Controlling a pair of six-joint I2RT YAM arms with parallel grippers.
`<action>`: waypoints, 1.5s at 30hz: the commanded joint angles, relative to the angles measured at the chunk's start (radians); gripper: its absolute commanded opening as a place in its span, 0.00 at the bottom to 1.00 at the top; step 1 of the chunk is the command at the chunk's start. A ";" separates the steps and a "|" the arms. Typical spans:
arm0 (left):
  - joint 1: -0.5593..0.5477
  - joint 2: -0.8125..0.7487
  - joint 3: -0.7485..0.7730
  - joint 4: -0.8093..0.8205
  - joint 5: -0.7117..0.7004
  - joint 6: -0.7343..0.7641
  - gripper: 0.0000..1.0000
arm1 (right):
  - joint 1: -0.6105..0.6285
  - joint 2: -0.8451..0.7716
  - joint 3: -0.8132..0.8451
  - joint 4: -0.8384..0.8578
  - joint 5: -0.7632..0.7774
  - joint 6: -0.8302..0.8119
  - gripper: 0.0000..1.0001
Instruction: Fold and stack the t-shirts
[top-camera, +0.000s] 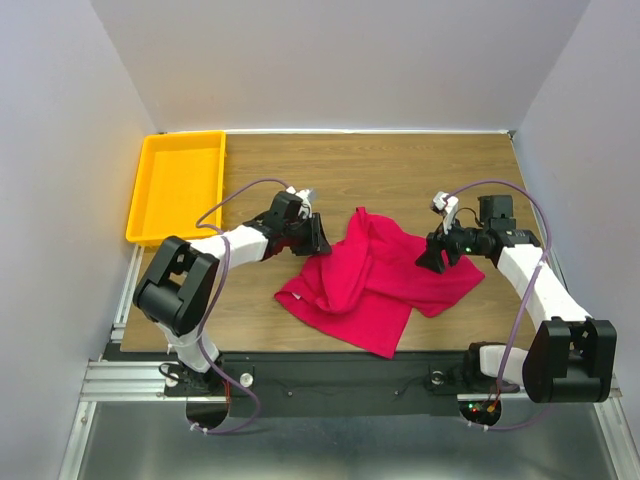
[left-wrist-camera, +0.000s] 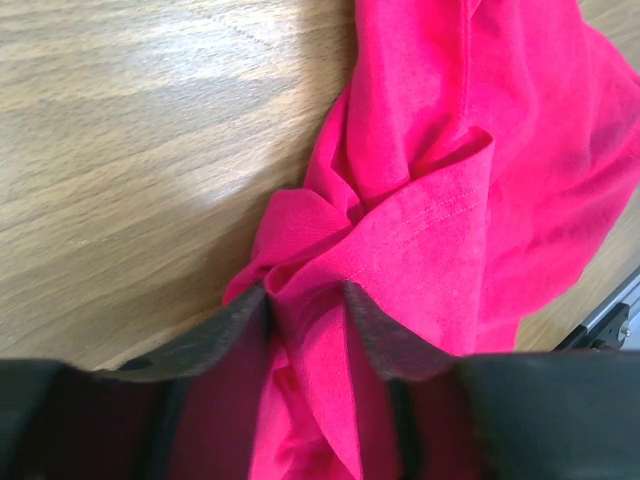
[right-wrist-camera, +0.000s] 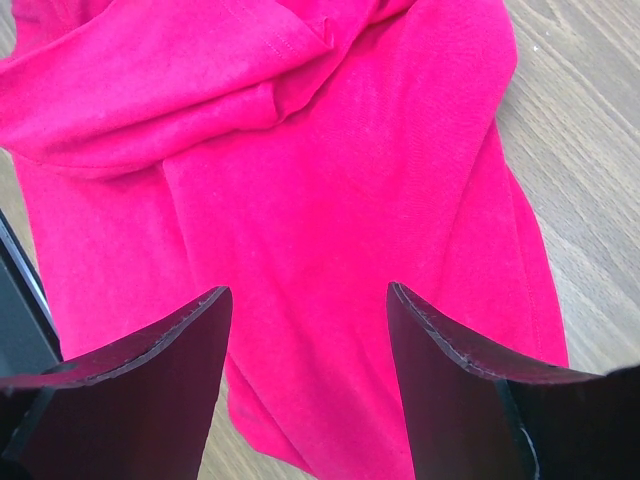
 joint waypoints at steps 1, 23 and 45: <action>0.005 0.009 0.067 0.045 0.036 0.023 0.38 | -0.015 -0.013 0.000 0.032 -0.010 0.004 0.69; 0.006 0.014 0.118 -0.003 0.032 0.116 0.28 | -0.023 -0.003 0.000 0.032 -0.004 0.010 0.70; 0.006 0.034 0.104 -0.015 0.044 0.128 0.24 | -0.036 0.000 0.005 0.032 -0.003 0.010 0.70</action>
